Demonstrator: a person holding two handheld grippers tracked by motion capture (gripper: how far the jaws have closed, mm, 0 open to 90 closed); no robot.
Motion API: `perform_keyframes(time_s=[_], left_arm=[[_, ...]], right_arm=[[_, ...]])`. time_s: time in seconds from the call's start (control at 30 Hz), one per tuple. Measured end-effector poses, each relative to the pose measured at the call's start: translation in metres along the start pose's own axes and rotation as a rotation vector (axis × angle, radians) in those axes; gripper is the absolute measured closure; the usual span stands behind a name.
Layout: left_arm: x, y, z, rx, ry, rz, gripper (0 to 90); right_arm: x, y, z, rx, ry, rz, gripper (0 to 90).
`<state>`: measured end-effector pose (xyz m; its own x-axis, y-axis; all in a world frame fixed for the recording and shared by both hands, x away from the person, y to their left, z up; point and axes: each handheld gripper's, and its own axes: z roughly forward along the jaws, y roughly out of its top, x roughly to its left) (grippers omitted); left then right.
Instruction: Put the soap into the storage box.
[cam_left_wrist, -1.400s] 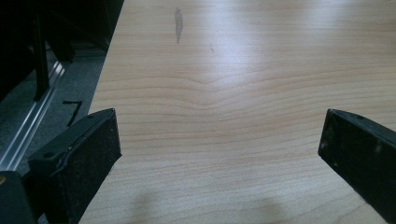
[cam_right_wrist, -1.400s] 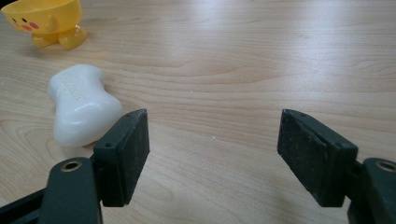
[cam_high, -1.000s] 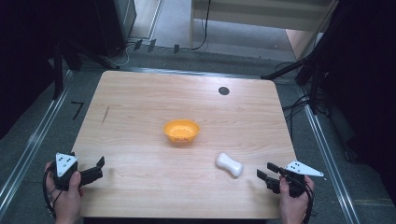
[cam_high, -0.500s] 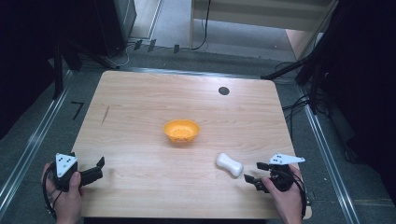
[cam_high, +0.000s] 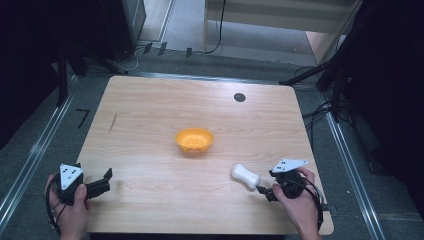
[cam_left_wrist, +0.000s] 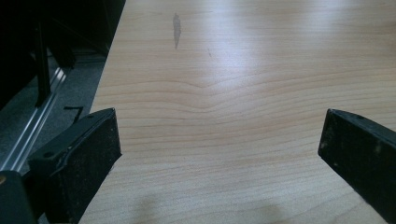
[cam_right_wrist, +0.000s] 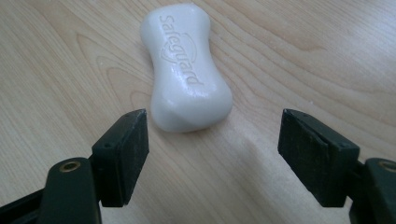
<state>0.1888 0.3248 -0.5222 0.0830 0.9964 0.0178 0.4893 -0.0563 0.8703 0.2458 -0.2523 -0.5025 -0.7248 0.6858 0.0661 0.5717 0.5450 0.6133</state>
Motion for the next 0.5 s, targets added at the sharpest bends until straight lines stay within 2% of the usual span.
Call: perform_keyframes(time_s=[0.03, 0.23, 0.5], left_arm=[[0.0, 0.0, 0.0, 0.005, -0.004, 0.001, 0.0], [0.0, 0.0, 0.0, 0.008, -0.004, 0.003, 0.0], [-0.001, 0.0, 0.001, 0.019, -0.005, 0.01, 0.0]], right_arm=[[0.001, 0.005, 0.003, 0.021, -0.003, -0.024, 24.7], [0.002, 0.016, 0.009, 0.08, 0.011, -0.065, 22.8], [0.007, 0.032, 0.014, 0.094, 0.023, -0.098, 19.3]])
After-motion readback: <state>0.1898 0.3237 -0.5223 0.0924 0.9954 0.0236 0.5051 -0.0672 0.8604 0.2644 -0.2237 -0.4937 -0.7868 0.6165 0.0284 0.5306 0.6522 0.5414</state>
